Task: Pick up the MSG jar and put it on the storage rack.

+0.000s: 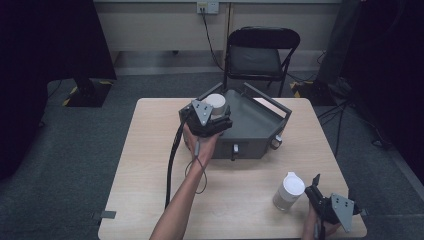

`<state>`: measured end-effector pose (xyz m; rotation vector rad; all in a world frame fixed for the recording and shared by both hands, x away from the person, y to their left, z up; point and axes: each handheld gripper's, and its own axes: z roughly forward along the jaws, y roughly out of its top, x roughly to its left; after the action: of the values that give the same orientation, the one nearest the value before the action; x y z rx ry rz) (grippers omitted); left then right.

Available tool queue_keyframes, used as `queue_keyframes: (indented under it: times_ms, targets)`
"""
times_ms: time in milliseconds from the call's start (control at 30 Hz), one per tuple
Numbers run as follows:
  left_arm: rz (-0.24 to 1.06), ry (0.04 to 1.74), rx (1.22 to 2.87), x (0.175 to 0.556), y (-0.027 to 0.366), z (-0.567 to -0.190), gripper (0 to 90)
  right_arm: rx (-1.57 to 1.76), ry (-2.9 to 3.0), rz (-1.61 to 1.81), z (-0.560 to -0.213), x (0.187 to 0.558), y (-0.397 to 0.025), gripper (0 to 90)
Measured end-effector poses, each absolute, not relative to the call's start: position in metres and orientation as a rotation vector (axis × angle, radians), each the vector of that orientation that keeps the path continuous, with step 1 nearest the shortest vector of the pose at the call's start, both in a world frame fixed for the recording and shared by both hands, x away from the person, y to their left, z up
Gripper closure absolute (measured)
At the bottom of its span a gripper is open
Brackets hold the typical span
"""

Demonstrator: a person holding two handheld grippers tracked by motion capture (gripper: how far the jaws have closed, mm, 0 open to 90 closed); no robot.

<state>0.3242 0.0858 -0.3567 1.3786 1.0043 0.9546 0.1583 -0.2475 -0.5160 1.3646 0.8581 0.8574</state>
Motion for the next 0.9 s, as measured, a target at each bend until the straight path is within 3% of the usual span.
queue_keyframes:
  times_ms: [900]
  targets:
    - [0.929,0.962,1.364,0.293,0.100,-0.348,0.0,1.365,0.857,0.855,-0.516,0.158,-0.247,0.0]
